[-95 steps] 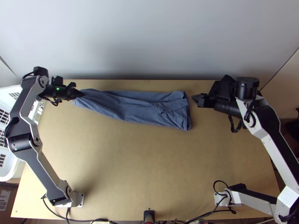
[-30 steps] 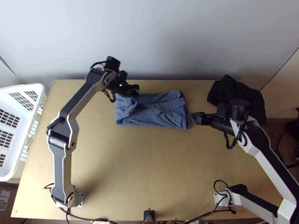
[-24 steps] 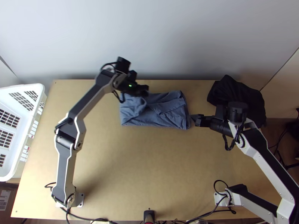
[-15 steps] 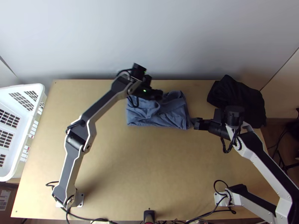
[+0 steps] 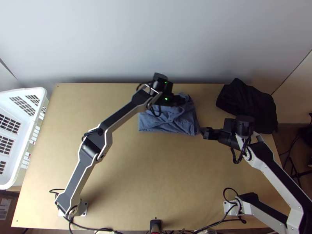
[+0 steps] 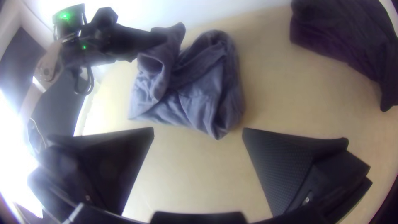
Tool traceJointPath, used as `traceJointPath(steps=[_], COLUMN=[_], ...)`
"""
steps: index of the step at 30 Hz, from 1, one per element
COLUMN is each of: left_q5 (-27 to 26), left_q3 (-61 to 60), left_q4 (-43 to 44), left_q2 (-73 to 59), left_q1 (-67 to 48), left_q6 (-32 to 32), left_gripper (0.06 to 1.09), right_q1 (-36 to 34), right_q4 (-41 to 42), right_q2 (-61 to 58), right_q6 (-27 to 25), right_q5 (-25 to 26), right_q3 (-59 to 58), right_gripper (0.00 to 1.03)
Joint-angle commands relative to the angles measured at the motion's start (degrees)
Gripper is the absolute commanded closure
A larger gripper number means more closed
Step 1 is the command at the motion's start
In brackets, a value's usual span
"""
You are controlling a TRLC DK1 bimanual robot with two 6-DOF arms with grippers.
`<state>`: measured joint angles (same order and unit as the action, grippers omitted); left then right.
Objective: Fold the t-shirt
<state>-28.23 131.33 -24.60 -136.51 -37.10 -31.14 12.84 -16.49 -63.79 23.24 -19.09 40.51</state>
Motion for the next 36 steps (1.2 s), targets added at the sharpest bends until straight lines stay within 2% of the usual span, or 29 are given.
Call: traceJointPath(steps=[1,2,3,4,5,7,10,16,22,32,36], left_q5=[0.3,0.3,0.4,0.8,1.5,3.2,3.0,3.4,7.4,5.1,5.0], left_q3=[0.3,0.4,0.4,0.7,0.8,1.0,1.0,1.3,1.7,-3.2,-4.5], left_q4=[9.9,10.6,10.9,10.9,11.0,12.0,12.8,12.6,12.0,-0.8,-6.9], left_q2=[-2.6,-3.2,-3.5,-3.9,-4.1,-4.3,-3.7,-3.0,-0.4,9.4,12.8], left_q1=[-2.8,-3.2,-3.8,-4.4,-4.8,-5.5,-5.7,-6.1,-5.2,5.3,8.6], left_q6=[-1.7,-1.6,-1.6,-1.6,-1.6,-2.5,-4.3,-2.5,-2.1,-0.9,0.3], left_gripper=[1.05,0.97,0.77,0.46,0.09,0.10,0.10,0.10,0.10,0.10,0.10], right_q1=[-0.4,-0.4,-0.4,-0.5,-0.5,-0.5,-0.5,-0.5,0.6,1.0,0.9], right_q4=[0.1,0.1,0.4,0.9,1.0,1.0,1.7,3.2,5.5,7.3,12.6], right_q2=[0.8,0.8,0.7,0.7,0.9,1.1,1.1,1.1,0.4,-9.2,-13.6], right_q6=[-0.1,-0.1,-0.2,-0.1,-0.2,-0.3,-0.5,-0.3,0.9,3.7,4.2], right_q5=[0.0,0.0,0.0,0.0,0.0,0.0,0.0,-0.1,-0.1,-0.2,-0.2], right_q3=[-1.5,-1.7,-1.8,-2.0,-2.2,-2.5,-3.3,-4.6,-5.4,-2.7,-2.5], right_gripper=[0.04,0.04,0.04,0.04,0.04,0.04,0.04,0.04,0.04,0.04,0.04])
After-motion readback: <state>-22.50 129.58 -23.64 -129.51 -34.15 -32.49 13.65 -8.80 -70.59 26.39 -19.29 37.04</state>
